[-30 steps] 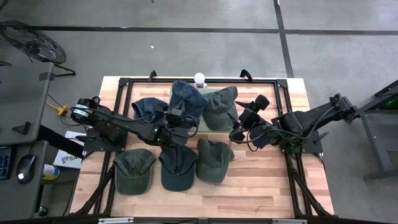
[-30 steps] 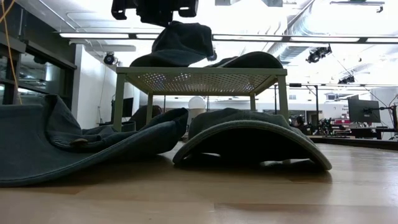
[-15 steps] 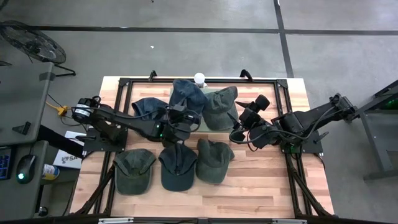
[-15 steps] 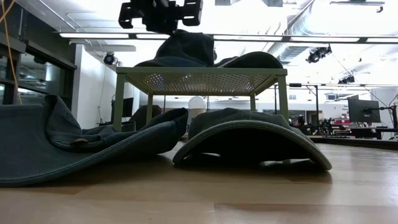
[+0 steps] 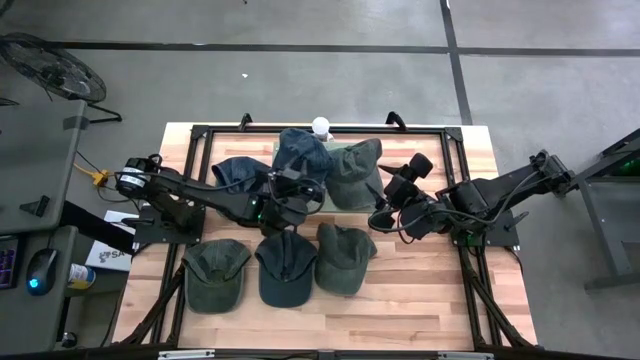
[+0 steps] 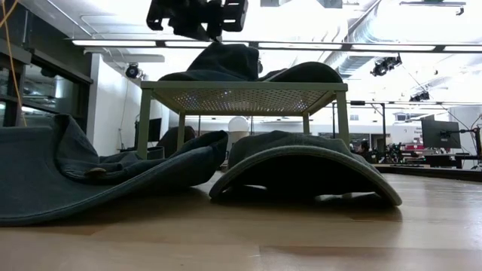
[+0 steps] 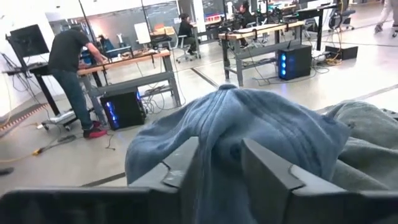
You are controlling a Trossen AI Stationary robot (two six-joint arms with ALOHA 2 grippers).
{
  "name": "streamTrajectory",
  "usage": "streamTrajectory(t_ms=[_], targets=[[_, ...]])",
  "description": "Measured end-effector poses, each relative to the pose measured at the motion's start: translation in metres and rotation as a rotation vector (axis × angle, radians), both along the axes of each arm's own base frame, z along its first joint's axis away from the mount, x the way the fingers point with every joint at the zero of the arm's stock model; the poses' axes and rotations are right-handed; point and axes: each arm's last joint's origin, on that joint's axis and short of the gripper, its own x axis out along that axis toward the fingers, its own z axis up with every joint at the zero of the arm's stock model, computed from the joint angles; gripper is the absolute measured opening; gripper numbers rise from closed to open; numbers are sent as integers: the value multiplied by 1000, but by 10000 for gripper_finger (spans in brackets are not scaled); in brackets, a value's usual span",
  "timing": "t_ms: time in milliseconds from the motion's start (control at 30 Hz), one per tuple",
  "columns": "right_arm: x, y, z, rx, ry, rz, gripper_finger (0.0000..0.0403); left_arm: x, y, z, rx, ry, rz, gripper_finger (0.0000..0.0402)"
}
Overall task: Pick & Place hat
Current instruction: Put the bottom right dark blue cap on the shelf, then stack the right gray cap on the top of the gray cap on the shelf
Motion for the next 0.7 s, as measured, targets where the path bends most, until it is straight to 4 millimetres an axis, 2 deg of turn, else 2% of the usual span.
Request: streamTrajectory(t_ms=[167, 300, 400, 500, 600, 700], targets=[[0, 1, -1, 24, 9, 29, 238, 3, -1, 13, 28, 79, -7, 160], [1, 2, -1, 48, 21, 60, 238, 7, -3, 27, 73, 233, -68, 167], [0, 2, -4, 69, 63, 99, 238, 9, -10, 36, 152, 449, -139, 168], [-2, 2, -8, 78, 122, 128, 238, 6, -23, 38, 278, 755, -163, 168], [-2, 3, -14, 80, 177, 145, 238, -2, -40, 31, 392, 1064, -169, 168], [0, 4, -17, 82, 202, 153, 238, -15, -56, 17, 469, 1257, -207, 168]])
